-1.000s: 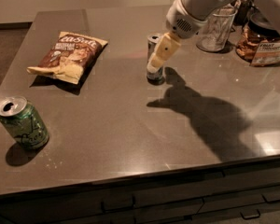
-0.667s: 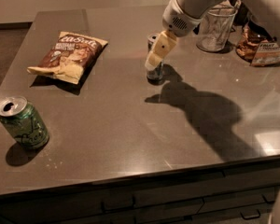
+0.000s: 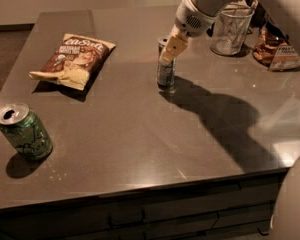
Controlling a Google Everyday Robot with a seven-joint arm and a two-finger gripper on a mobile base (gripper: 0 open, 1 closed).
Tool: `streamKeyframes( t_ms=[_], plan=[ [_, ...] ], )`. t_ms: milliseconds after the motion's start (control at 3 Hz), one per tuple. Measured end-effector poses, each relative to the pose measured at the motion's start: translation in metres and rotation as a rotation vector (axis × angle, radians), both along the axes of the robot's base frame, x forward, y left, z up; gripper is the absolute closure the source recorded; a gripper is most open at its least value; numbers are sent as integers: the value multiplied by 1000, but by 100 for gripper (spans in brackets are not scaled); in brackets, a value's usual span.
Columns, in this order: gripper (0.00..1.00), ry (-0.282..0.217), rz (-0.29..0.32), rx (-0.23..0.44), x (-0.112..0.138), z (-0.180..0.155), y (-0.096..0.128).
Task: Move redbull can near brown chip bag
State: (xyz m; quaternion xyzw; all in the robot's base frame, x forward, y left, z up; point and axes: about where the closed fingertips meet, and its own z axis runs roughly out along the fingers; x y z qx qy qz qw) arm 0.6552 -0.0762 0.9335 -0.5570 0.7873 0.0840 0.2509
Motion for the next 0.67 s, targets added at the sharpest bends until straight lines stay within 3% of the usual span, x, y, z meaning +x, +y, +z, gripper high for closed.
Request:
streamKeyframes(
  t_ms=[333,667],
  plan=[
    [64,3,47,17,-5,10,15],
    [88,-1,109,34,-8,21,45]
  ],
)
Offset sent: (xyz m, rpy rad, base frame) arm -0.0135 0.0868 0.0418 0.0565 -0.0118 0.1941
